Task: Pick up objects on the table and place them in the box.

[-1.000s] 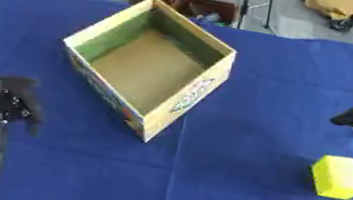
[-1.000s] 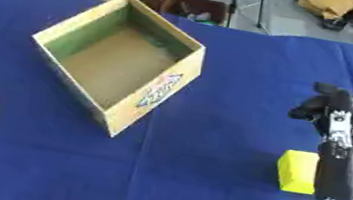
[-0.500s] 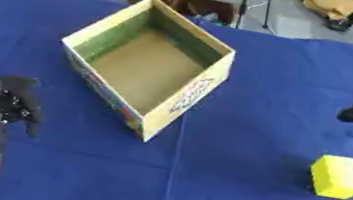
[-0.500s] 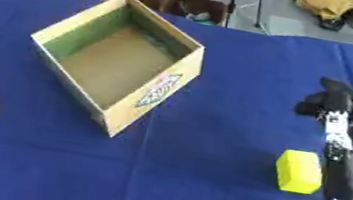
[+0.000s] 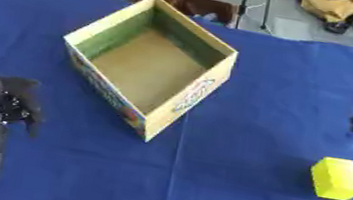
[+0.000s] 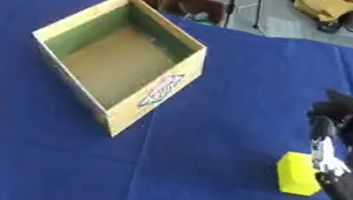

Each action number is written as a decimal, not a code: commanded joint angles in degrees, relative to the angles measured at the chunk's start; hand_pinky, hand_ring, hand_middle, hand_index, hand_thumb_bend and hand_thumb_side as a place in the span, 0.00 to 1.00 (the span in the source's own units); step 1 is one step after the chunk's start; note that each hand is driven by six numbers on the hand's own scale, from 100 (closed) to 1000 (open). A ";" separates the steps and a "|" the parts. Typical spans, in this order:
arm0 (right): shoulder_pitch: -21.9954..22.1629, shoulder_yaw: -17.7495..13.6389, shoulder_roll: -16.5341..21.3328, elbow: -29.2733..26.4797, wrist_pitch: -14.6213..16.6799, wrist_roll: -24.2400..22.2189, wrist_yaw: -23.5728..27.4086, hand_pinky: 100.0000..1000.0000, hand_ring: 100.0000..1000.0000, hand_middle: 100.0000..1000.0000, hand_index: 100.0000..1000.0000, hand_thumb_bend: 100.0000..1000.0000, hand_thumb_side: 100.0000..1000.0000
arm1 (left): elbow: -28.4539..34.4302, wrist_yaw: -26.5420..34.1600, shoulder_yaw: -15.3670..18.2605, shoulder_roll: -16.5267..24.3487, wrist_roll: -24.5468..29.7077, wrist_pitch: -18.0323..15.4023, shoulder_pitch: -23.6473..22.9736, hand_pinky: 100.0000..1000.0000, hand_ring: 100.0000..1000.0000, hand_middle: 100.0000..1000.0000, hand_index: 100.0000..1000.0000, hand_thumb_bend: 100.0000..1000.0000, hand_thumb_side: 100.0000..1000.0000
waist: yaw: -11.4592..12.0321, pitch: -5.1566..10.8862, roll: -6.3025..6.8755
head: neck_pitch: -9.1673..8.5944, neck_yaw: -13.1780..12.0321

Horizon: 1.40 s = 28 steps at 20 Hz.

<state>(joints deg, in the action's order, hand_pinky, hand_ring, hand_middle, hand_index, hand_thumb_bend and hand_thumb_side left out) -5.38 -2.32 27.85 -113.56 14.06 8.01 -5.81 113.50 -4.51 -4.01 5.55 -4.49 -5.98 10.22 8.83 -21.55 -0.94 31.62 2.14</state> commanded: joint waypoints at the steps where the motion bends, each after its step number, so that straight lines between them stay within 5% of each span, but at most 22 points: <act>1: 0.91 -1.82 5.00 -1.03 0.64 -2.24 -2.58 0.64 0.68 0.67 0.86 0.00 0.48 | 1.09 -0.13 0.09 1.01 0.18 0.02 0.15 0.15 0.32 0.33 0.62 0.00 1.00 | -0.05 1.22 -0.05 | -0.48 0.05; 15: 1.40 -5.41 20.85 -1.03 0.54 -12.00 -12.34 0.70 0.75 0.76 0.92 0.00 0.77 | 1.09 0.01 -0.02 0.77 0.34 -0.06 0.00 0.15 0.32 0.33 0.62 0.00 1.00 | -0.03 1.14 0.57 | -0.42 1.03; 27: -0.42 -2.87 32.79 -1.03 0.96 -20.79 -21.13 0.71 0.78 0.79 0.95 0.00 0.76 | 1.09 0.18 -0.25 0.56 0.62 -0.10 -0.08 0.15 0.32 0.33 0.62 0.00 1.00 | 0.23 1.10 0.94 | -0.90 1.75; 28: -0.51 -2.40 33.04 -1.03 0.94 -21.53 -21.87 0.72 0.78 0.79 0.96 0.06 0.76 | 1.09 0.19 -0.27 0.55 0.65 -0.10 -0.07 0.15 0.32 0.33 0.62 0.00 1.00 | 0.25 1.07 0.94 | -0.97 1.77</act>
<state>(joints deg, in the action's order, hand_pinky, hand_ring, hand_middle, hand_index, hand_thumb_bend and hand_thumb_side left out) -5.39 -4.68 58.13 -113.72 14.99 -12.62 -26.52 113.50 -4.51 -4.04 5.55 -4.06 -6.04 10.04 9.07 -21.50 -0.01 31.41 3.74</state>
